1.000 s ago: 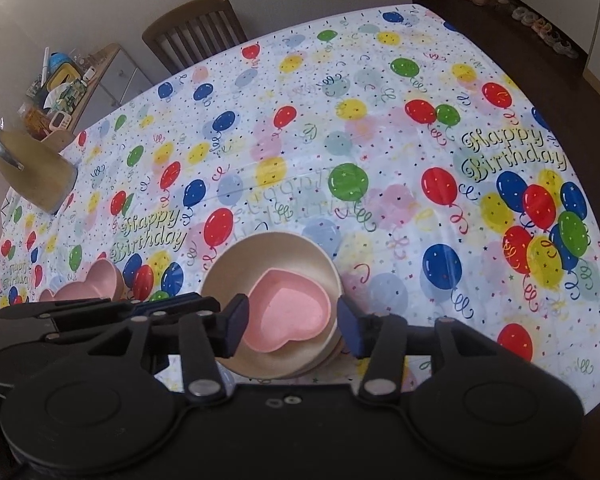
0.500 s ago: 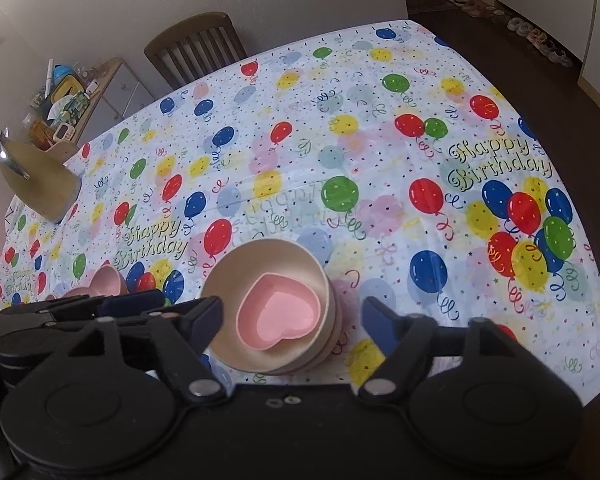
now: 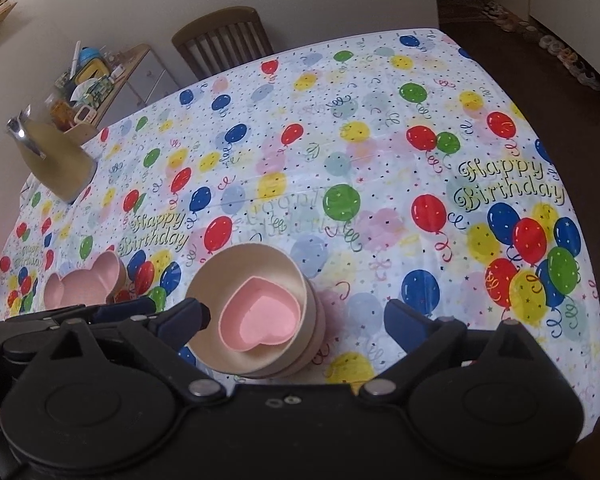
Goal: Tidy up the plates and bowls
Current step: 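Close both grippers on the rim of the nested bowls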
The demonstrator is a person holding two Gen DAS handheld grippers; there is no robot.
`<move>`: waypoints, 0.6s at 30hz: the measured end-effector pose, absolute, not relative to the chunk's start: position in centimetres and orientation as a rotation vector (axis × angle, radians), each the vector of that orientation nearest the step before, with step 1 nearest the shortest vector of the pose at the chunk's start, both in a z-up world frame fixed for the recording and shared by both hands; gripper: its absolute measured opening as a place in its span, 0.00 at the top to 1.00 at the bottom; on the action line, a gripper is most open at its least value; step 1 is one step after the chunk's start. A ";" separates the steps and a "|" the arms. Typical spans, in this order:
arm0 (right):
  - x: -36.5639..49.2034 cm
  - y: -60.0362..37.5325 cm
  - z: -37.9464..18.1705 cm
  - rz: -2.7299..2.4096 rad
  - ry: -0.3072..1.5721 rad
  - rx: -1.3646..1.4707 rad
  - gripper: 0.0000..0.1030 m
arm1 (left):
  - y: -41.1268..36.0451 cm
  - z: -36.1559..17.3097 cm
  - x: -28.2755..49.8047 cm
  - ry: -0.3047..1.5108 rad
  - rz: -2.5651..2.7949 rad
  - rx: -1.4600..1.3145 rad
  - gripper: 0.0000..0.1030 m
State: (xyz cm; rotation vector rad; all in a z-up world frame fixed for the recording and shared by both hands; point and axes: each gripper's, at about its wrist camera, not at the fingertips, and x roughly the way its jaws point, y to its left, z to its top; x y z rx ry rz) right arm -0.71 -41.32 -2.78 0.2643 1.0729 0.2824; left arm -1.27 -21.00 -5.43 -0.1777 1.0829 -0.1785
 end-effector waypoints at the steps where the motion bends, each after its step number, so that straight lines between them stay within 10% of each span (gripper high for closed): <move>1: -0.6 -41.5 -3.0 0.294 1.079 0.262 0.05 | -21.1 -5.6 -1.4 1.088 -0.163 -0.188 0.31; 18: 3.2 -41.9 -7.8 0.371 1.220 0.310 0.23 | -20.8 -9.5 -2.9 1.145 0.135 -0.443 0.31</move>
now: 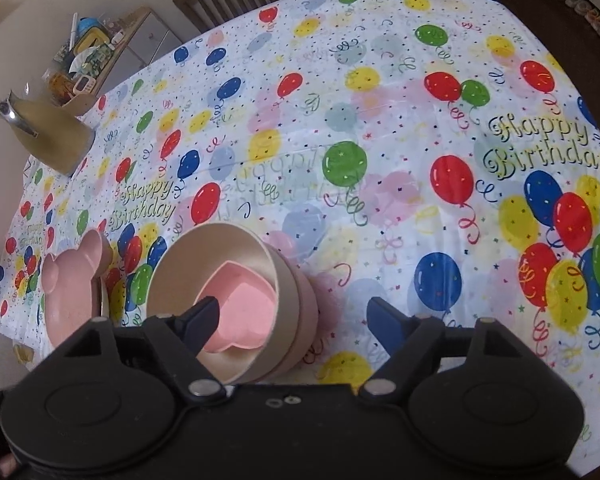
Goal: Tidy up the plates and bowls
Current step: 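Close both grippers on the rim of the nested bowls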
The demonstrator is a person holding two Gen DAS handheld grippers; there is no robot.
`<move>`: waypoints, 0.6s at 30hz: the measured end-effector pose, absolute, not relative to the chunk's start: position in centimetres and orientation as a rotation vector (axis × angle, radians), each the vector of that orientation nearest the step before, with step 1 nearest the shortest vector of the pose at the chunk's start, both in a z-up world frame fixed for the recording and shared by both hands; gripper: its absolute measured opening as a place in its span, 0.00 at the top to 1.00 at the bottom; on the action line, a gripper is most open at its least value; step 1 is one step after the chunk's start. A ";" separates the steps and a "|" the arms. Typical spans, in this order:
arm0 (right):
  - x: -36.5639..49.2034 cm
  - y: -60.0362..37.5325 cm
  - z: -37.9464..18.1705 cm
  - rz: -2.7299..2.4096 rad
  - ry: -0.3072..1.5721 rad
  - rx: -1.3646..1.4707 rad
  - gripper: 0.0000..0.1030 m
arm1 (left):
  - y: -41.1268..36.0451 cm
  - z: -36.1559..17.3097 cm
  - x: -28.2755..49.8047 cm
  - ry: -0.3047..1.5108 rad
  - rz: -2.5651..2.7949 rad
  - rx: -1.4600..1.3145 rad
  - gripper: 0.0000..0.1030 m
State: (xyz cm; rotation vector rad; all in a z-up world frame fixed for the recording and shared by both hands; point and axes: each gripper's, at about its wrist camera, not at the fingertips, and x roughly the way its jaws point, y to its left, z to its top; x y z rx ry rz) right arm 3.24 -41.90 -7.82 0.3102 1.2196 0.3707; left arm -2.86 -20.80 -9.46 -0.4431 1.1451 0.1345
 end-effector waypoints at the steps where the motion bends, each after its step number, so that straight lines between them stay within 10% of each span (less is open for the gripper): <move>1: 3.4 -41.8 -7.9 0.378 1.223 0.302 0.25 | -20.8 -9.5 -2.9 1.146 0.140 -0.450 0.31; 10: 4.8 -40.9 -7.6 0.383 1.196 0.232 0.49 | -20.2 -8.7 -2.2 1.083 0.266 -0.466 0.32; 18: 5.2 -40.4 -8.2 0.371 1.206 0.221 0.72 | -20.0 -9.2 -1.9 1.074 0.302 -0.506 0.59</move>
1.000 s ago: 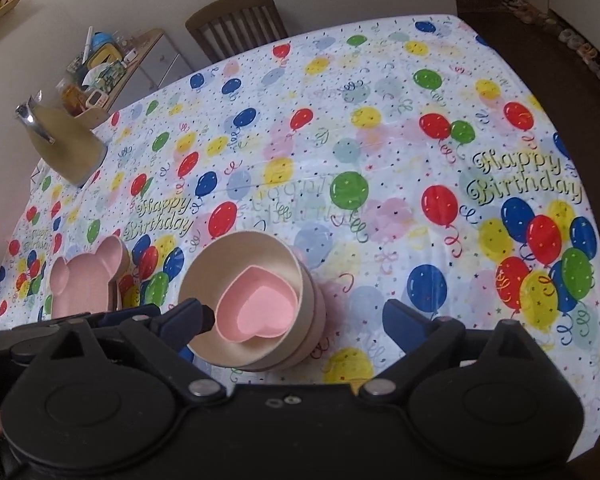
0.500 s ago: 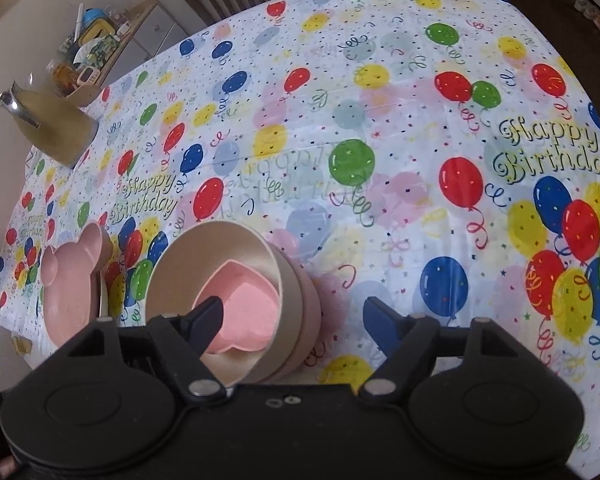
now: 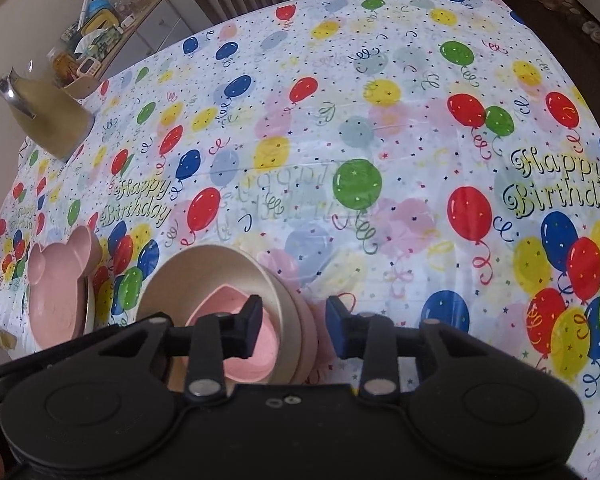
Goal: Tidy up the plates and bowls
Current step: 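Close both grippers on the rim of the nested bowls, then carry the nested bowls over the pink bear plate with both grippers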
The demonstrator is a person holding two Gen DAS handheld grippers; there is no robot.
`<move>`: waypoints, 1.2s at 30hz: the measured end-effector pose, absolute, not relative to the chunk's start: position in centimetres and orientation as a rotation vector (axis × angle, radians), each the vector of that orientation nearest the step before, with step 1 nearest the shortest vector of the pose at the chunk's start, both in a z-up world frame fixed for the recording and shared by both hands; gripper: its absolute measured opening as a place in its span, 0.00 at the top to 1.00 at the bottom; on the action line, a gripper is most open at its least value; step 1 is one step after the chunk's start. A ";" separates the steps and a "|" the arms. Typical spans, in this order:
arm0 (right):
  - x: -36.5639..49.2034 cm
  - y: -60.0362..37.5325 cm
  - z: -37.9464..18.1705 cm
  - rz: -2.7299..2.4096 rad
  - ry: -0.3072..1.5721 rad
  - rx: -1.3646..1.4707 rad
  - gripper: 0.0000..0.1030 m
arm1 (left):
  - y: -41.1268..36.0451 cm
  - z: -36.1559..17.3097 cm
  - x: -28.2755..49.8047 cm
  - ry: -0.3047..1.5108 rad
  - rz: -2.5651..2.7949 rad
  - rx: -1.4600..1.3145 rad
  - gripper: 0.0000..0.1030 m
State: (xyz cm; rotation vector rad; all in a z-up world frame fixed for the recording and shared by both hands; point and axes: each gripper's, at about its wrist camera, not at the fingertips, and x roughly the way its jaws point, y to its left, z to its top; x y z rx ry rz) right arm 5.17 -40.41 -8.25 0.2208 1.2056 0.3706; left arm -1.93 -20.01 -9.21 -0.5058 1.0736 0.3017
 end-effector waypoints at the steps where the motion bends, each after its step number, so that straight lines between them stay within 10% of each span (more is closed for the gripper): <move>1: 5.2 -40.4 -8.4 0.364 1.208 0.213 0.74 | -20.1 -9.3 -1.9 1.073 0.303 -0.506 0.60; 17: 5.5 -40.4 -9.1 0.360 1.263 0.258 0.83 | -20.9 -10.1 -1.7 1.100 0.254 -0.544 0.86; 36: 4.2 -39.9 -7.4 0.369 1.259 0.277 0.87 | -20.3 -8.8 -2.7 1.081 0.261 -0.555 0.88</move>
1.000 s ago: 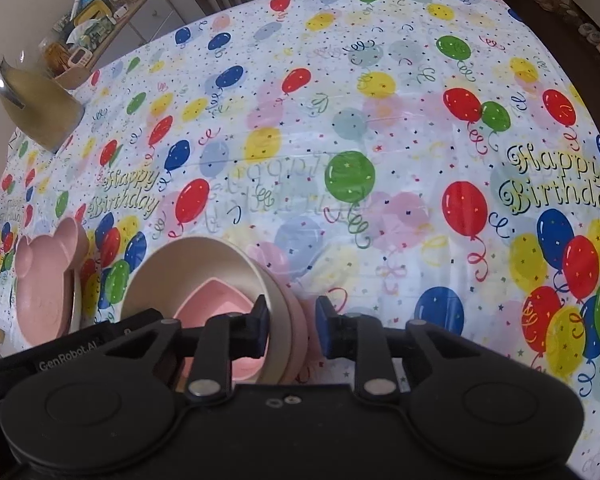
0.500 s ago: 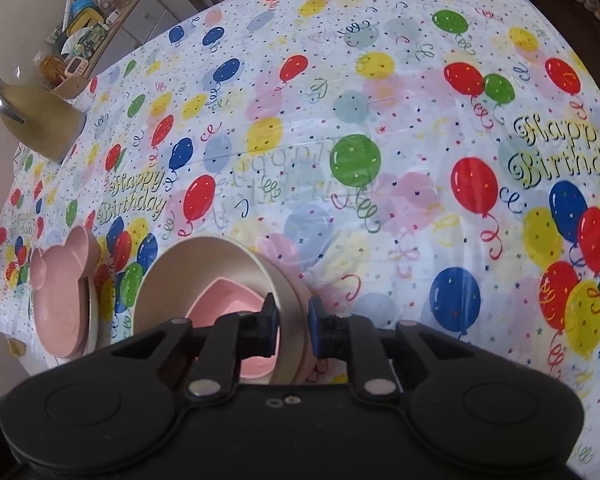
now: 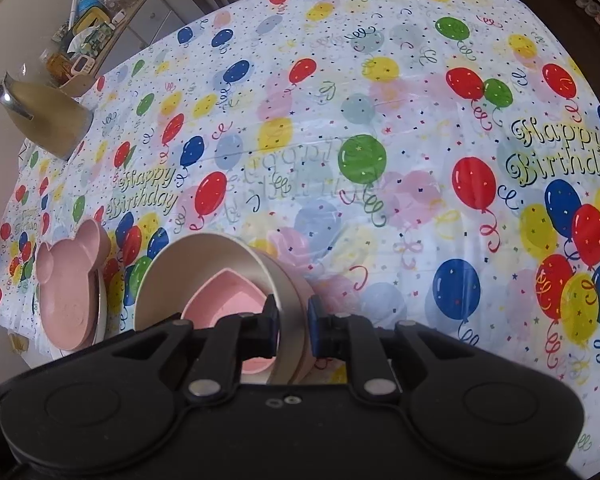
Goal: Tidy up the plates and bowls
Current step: 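Carry the nested bowls over the pink bear plate with both grippers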
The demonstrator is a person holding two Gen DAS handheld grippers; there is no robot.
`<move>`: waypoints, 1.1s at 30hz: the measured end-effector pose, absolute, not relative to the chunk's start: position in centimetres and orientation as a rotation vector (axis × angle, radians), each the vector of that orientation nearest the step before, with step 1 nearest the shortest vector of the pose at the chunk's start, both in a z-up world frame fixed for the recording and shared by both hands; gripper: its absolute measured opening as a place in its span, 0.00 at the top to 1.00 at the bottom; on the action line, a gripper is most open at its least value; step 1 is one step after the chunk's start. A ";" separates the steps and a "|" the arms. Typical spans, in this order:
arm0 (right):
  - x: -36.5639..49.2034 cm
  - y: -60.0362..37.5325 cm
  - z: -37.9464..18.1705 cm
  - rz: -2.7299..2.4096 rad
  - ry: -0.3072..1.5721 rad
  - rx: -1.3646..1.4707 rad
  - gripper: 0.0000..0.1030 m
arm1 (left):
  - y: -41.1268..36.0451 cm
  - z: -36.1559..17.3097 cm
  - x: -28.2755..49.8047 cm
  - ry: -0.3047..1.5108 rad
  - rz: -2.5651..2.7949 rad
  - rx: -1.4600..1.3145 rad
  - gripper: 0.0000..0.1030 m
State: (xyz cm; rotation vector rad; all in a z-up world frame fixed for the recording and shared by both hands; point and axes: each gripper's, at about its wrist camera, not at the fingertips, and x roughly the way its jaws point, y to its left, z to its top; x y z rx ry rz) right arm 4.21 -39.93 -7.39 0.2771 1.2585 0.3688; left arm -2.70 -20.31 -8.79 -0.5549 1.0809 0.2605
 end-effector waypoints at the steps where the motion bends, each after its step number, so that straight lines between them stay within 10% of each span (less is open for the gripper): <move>1: 4.2 -39.8 -7.2 0.373 1.253 0.273 0.87 | -20.2 -8.5 -2.8 1.078 0.263 -0.553 0.88; 33: 2.1 -18.7 -0.5 0.511 1.146 0.165 0.87 | -1.0 -1.8 -6.7 0.979 0.353 -0.512 0.88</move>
